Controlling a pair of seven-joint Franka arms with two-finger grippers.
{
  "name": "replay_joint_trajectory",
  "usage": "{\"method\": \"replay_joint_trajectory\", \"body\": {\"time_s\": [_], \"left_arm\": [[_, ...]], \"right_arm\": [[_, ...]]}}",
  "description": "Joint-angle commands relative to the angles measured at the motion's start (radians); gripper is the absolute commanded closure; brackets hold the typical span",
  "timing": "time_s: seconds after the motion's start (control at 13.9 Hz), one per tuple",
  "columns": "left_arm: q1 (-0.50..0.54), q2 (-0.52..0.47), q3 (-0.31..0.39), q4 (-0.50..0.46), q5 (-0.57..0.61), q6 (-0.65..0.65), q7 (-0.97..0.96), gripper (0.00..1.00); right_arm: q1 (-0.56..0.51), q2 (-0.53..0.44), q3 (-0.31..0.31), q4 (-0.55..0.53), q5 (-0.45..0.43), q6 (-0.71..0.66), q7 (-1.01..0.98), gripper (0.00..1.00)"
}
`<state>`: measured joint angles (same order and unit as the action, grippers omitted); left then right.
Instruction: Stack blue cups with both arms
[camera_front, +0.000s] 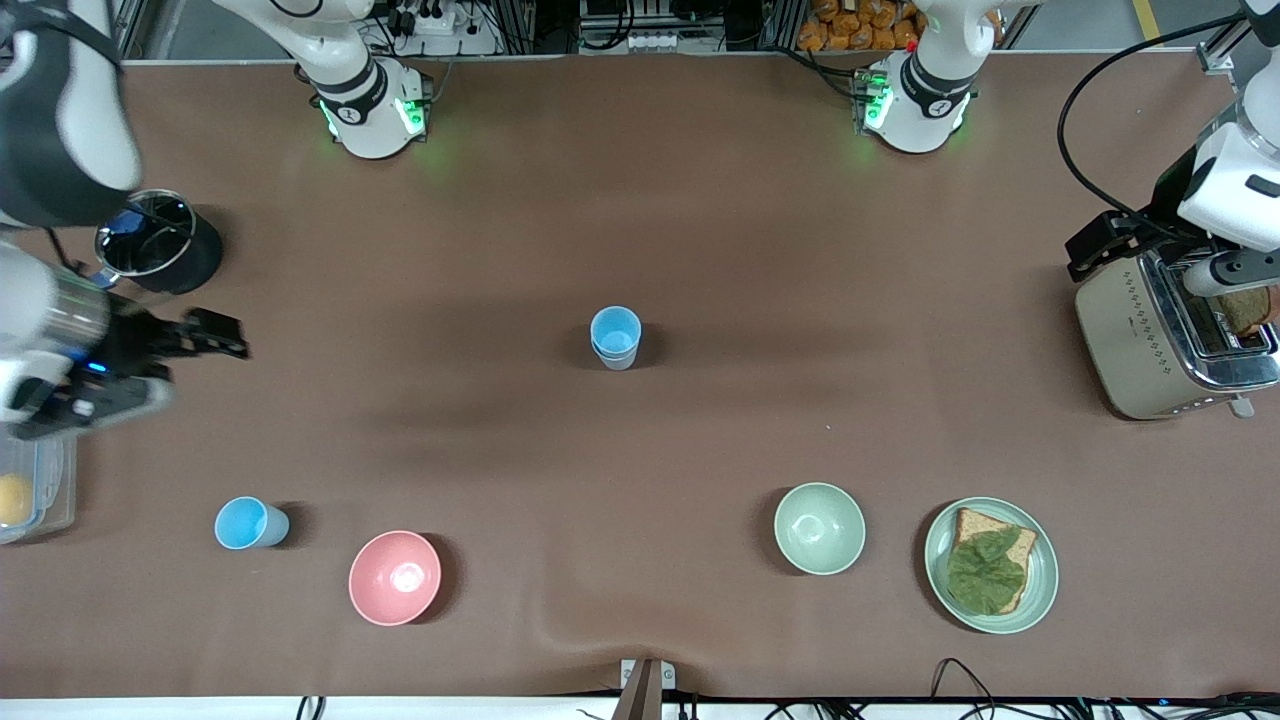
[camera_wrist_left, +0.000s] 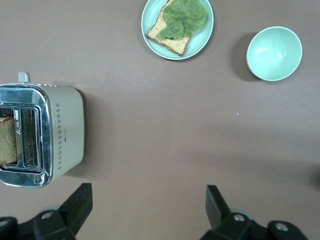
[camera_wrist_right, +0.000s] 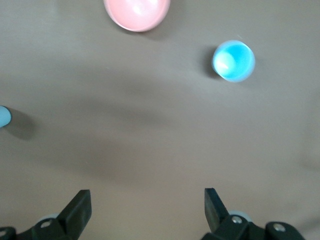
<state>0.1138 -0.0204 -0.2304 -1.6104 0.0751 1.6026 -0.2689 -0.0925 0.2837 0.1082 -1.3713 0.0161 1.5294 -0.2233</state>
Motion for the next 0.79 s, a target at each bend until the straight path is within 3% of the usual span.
{"method": "replay_joint_trajectory", "body": {"time_s": [0.0, 0.29, 0.72], "left_arm": [[0.013, 0.004, -0.004, 0.015, -0.026, -0.006, 0.049, 0.0], [0.015, 0.004, 0.003, 0.015, -0.026, -0.006, 0.086, 0.0], [0.036, -0.007, 0.003, 0.015, -0.078, -0.009, 0.086, 0.0]], "right_arm": [[0.048, -0.084, -0.108, -0.041, 0.03, -0.05, 0.018, 0.0], [0.053, -0.158, -0.151, -0.051, 0.028, -0.144, 0.044, 0.0], [0.069, -0.251, -0.15, -0.095, 0.031, -0.15, 0.167, 0.0]]}}
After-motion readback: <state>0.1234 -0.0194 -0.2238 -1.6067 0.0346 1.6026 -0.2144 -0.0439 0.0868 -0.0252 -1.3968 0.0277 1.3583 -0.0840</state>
